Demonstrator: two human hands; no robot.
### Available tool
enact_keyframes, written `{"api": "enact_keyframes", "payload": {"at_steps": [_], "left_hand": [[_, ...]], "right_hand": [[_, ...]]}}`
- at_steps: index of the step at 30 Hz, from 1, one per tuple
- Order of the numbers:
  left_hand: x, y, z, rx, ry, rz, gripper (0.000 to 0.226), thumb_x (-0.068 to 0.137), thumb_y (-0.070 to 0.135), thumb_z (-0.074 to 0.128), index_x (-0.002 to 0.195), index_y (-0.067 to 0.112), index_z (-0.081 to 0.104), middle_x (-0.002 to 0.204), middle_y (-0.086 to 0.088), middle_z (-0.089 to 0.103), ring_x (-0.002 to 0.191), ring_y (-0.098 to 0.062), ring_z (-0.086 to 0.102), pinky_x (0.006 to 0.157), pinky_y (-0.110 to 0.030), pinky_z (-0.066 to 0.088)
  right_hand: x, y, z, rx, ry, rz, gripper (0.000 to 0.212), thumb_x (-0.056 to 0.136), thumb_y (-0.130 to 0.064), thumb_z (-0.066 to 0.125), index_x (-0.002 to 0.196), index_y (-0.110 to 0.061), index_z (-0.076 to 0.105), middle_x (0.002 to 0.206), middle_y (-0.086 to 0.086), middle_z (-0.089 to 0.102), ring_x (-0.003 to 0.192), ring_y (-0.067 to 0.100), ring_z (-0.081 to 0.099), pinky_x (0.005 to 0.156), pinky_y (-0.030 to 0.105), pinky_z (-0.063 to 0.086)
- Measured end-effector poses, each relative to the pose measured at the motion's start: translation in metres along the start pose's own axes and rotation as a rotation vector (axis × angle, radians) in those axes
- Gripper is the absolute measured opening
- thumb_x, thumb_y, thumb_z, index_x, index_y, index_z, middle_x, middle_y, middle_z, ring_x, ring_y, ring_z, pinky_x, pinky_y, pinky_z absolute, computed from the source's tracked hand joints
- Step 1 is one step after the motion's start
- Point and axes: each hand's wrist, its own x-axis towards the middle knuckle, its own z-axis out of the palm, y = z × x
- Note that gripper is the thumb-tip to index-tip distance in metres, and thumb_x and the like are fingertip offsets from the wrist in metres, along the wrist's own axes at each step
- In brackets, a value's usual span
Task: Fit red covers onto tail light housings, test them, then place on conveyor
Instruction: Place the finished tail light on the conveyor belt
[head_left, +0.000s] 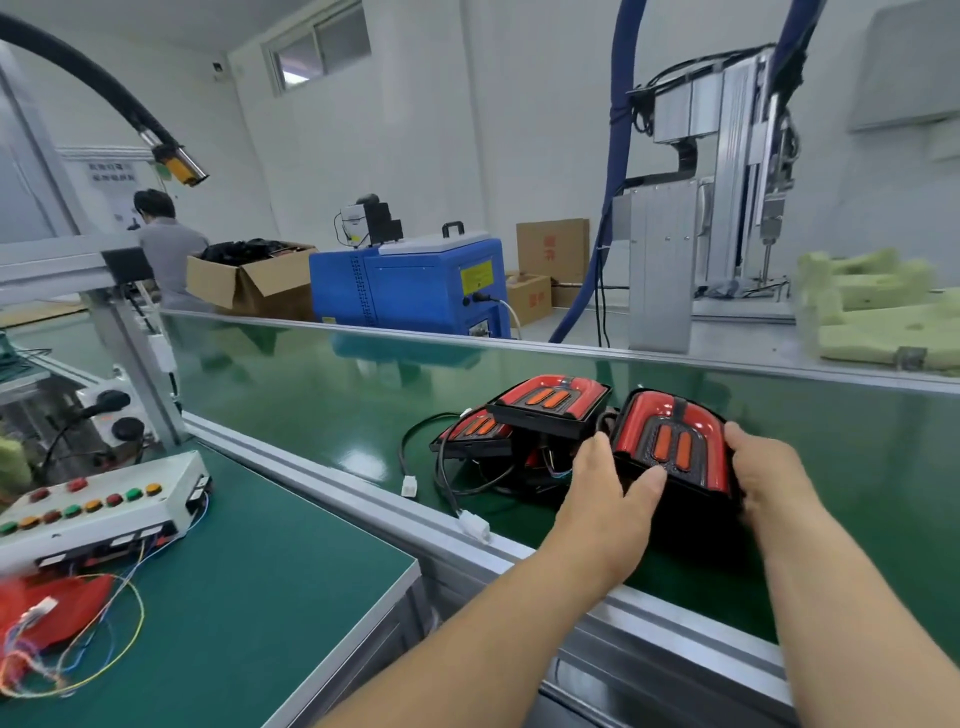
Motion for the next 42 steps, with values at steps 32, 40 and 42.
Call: {"api": "enact_keyframes", "payload": {"at_steps": [32, 40, 42], "left_hand": [[-0.046, -0.018, -0.061, 0.546, 0.201, 0.114, 0.066, 0.103, 0.044, 0.041, 0.158, 0.020, 0.012, 0.164, 0.006, 0.012, 0.150, -0.014, 0.015, 0.121, -0.035, 0.019], [-0.070, -0.038, -0.121, 0.492, 0.383, 0.082, 0.055, 0.101, 0.038, 0.047, 0.151, 0.019, 0.031, 0.154, 0.003, 0.034, 0.139, -0.018, 0.034, 0.115, -0.037, 0.031], [-0.078, -0.045, -0.139, 0.488, 0.433, 0.062, 0.055, 0.102, 0.037, 0.047, 0.150, 0.019, 0.031, 0.154, 0.003, 0.034, 0.139, -0.018, 0.034, 0.114, -0.035, 0.030]], "right_hand": [[-0.058, -0.022, 0.036, -0.422, 0.207, -0.787, 0.045, 0.089, -0.003, 0.053, 0.134, -0.003, 0.056, 0.147, 0.018, 0.045, 0.140, 0.031, 0.033, 0.119, 0.039, 0.021], [-0.146, -0.020, 0.129, -0.418, -0.114, -1.117, 0.037, 0.091, -0.003, 0.058, 0.127, -0.011, 0.062, 0.144, 0.007, 0.050, 0.141, 0.023, 0.034, 0.119, 0.035, 0.020], [-0.167, -0.014, 0.153, -0.405, -0.199, -1.147, 0.034, 0.091, -0.001, 0.059, 0.124, -0.008, 0.064, 0.143, 0.009, 0.051, 0.141, 0.025, 0.034, 0.119, 0.030, 0.016]]}}
